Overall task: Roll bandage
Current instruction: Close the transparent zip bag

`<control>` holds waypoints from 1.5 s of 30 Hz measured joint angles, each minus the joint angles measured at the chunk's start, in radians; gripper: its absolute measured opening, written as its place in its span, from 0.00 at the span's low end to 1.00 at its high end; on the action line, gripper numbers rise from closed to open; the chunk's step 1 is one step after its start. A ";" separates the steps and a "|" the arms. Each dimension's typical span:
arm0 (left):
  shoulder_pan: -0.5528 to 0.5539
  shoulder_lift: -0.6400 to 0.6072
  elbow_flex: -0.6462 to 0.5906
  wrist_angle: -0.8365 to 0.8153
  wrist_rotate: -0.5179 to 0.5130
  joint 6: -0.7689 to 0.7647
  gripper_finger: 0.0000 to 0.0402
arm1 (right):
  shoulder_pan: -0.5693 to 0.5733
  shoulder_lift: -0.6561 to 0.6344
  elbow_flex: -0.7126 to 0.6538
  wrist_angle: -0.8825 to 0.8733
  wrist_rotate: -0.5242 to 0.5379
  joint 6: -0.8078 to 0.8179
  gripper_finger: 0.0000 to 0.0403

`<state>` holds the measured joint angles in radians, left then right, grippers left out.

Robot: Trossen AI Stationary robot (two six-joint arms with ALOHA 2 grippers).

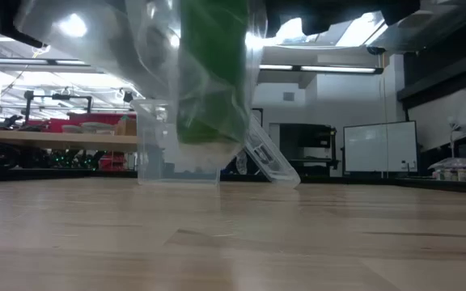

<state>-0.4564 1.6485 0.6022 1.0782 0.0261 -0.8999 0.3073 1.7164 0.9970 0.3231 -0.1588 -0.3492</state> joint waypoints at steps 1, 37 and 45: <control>0.000 0.000 0.000 0.000 0.000 0.007 0.00 | 0.000 0.000 0.000 0.005 -0.006 0.000 0.66; 0.048 -0.005 0.000 0.015 -0.197 0.151 0.21 | 0.000 -0.010 -0.002 -0.330 -0.033 0.095 0.01; 0.061 -0.004 0.000 -0.017 -0.195 0.256 0.26 | -0.041 -0.045 0.000 -0.476 -0.030 0.250 0.01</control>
<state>-0.3954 1.6444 0.6022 1.0608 -0.1690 -0.6437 0.2658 1.6719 0.9965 -0.1527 -0.1888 -0.0988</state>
